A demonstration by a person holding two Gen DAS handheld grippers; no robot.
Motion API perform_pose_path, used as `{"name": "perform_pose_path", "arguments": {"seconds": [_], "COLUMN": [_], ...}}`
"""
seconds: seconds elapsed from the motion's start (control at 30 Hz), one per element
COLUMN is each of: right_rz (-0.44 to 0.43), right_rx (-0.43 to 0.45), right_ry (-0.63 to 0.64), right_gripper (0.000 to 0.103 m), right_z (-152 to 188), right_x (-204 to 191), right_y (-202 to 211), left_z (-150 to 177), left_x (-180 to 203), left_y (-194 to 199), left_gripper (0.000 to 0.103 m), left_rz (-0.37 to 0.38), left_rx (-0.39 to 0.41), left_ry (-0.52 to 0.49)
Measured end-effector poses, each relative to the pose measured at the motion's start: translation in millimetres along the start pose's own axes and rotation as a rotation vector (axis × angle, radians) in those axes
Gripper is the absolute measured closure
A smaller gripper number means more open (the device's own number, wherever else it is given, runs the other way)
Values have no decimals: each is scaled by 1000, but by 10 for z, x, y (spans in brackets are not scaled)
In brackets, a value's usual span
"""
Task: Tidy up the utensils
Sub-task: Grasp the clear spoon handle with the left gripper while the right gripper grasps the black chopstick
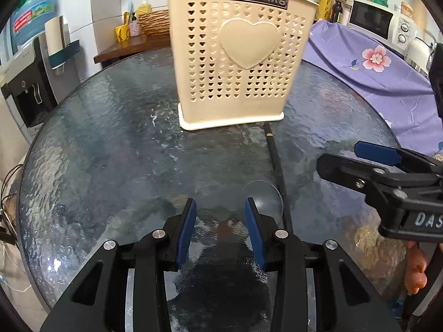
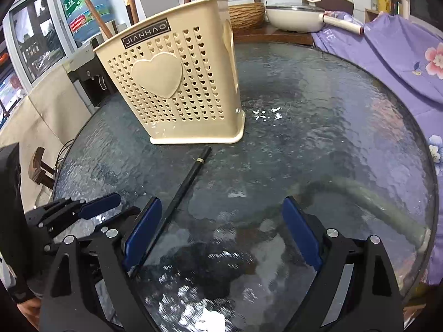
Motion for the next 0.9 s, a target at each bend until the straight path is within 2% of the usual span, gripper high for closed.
{"name": "perform_pose_path", "arguments": {"seconds": [0.13,0.2,0.23,0.3,0.47,0.53,0.6,0.67,0.8,0.9], "right_rz": [44,81,92,88,109,120,140,116,97,81], "right_rx": [-35,-61,-76,-98,-125,-135,-152,-169,-191,-204], "right_ry": [16,50,59,47,62,87,146,160,169,173], "right_gripper": [16,33,37,50,53,62,76,82,88,92], "right_z": [-84,-109,-120,-124,-157,-160,-155,-145,-130,-95], "right_x": [-24,-65,-89,-113,-223,-273,-333,-356,-283,-166], "right_y": [-169,-267,-329,-428,-602,-634,-656,-650,-582,-494], "left_z": [6,12,17,23,38,40,48,62,71,52], "left_x": [-17,-43,-42,-79,-125,-135,-150,-146,-134,-97], "left_y": [1,2,3,4,10,12,17,33,99,153], "left_gripper": [67,67,67,67,67,67,67,67,66,59], "left_rz": [-10,-21,-16,-13,-7,-2,5,11,41,53], "left_rx": [1,2,0,-5,-9,-10,-12,-13,-10,2], "left_ry": [-10,-10,-4,2,9,15,21,26,40,40]}}
Point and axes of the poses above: each gripper's, at about its wrist camera, not at the fingertips, and y roughly against the way its jaws point, x to its right, z to its underside, the point moved 7 cm from there along -y, roughly the way its jaws point, and after that the axes turned 14 degrees about -z, right-handed, at the moved point
